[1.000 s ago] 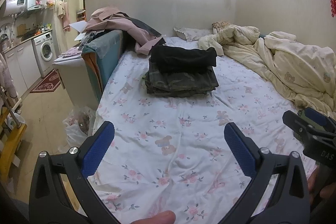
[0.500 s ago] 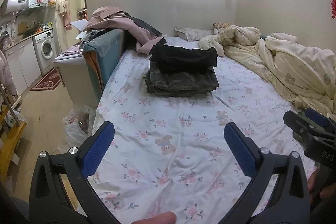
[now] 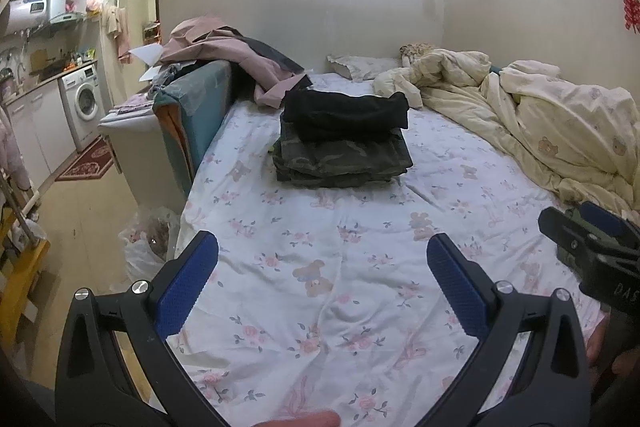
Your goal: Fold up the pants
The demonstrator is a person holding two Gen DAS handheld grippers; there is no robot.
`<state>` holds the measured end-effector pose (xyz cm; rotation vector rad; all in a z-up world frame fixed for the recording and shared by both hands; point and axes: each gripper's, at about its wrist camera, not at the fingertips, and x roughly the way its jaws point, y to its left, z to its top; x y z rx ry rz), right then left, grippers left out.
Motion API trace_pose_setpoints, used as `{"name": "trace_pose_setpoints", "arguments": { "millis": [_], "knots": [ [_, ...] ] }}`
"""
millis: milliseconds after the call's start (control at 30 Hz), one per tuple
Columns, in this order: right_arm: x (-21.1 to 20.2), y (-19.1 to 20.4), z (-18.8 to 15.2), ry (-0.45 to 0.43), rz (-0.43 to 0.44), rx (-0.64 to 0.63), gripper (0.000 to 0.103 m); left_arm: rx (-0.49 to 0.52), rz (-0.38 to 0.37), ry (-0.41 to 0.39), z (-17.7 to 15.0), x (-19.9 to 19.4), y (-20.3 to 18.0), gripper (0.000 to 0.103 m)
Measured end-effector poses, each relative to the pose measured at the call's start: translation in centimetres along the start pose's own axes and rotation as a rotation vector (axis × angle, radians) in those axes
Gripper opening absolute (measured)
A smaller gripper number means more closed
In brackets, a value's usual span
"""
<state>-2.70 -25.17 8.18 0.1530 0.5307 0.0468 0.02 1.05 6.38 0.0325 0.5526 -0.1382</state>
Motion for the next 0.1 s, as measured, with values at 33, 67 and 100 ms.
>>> {"name": "trace_pose_setpoints", "arguments": {
  "millis": [33, 67, 100],
  "knots": [
    [-0.07, 0.06, -0.01, -0.004, 0.0, -0.003, 0.103, 0.002, 0.0, -0.002, 0.02, 0.02, -0.01, 0.103],
    [-0.09, 0.16, 0.01, -0.007, 0.002, -0.008, 0.103, 0.002, 0.006, 0.002, 0.04, 0.11, 0.04, 0.103],
    [-0.08, 0.22, -0.03, -0.007, 0.0, -0.012, 0.103, -0.001, 0.01, 0.005, 0.04, 0.17, 0.04, 0.103]
  ]
}}
